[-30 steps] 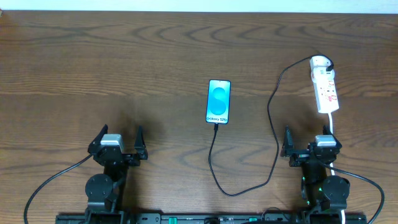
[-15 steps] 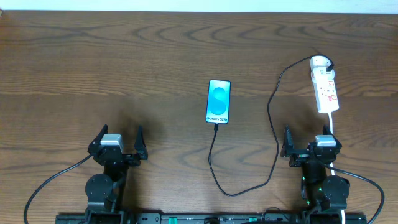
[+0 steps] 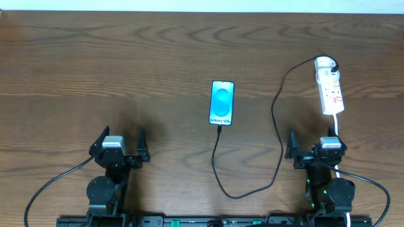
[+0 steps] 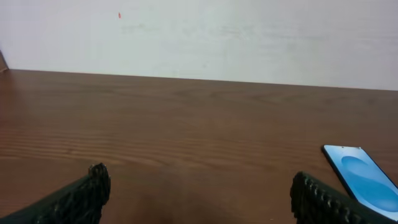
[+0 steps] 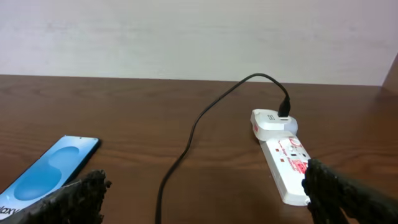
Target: Plug charger to phone and switch on socket
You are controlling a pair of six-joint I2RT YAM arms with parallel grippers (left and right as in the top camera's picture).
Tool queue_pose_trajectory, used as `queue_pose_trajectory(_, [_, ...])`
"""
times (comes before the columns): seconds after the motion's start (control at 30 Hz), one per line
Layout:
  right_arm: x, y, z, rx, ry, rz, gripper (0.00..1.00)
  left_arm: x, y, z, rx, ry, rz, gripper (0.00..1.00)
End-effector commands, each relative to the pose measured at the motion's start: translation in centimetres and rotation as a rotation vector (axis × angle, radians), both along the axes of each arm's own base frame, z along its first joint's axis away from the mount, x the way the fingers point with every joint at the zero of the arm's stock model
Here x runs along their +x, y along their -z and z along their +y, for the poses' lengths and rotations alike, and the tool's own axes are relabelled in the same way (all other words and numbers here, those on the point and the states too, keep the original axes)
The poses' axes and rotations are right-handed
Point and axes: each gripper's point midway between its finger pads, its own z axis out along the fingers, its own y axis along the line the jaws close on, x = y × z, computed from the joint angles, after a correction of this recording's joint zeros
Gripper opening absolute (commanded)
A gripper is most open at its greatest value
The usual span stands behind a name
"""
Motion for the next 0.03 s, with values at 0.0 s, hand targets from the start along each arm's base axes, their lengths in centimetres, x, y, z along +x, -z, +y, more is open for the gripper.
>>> queue_pose_trajectory(0.0, [-0.01, 0.13, 0.08, -0.005, -0.003, 0.003, 0.99, -0.10, 1.56, 0.47, -0.006, -0.026, 0.052, 0.94])
